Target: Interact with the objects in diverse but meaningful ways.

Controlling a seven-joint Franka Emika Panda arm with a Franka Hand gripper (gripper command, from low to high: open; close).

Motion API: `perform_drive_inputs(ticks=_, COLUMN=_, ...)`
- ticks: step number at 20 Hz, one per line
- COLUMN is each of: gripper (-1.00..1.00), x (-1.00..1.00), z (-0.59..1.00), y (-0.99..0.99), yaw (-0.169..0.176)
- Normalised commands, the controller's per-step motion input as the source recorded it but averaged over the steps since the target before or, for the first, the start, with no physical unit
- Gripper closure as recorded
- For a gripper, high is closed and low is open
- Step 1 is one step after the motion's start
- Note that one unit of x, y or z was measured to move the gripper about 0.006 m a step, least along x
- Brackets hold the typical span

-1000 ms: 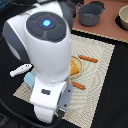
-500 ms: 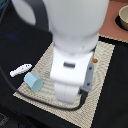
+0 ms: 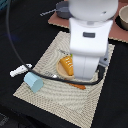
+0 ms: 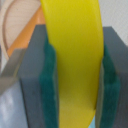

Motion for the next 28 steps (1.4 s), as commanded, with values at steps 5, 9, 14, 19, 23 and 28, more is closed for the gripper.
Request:
perform_drive_inputs(ticks=5, gripper=1.00, x=0.00, z=-0.01, y=0.93, yaw=0.000)
perform_drive_inputs(ticks=9, gripper=1.00, x=0.00, z=-0.11, y=0.89, yaw=0.000)
perform_drive_inputs(ticks=14, gripper=1.00, x=0.00, z=-0.21, y=0.82, yaw=0.000)
perform_drive_inputs(ticks=19, gripper=1.00, x=-0.14, z=-0.26, y=0.80, yaw=0.000)
perform_drive_inputs(ticks=23, gripper=1.00, x=-0.37, z=-0.27, y=0.83, yaw=0.000)
perform_drive_inputs(ticks=28, gripper=1.00, x=-0.50, z=-0.28, y=0.85, yaw=0.000)
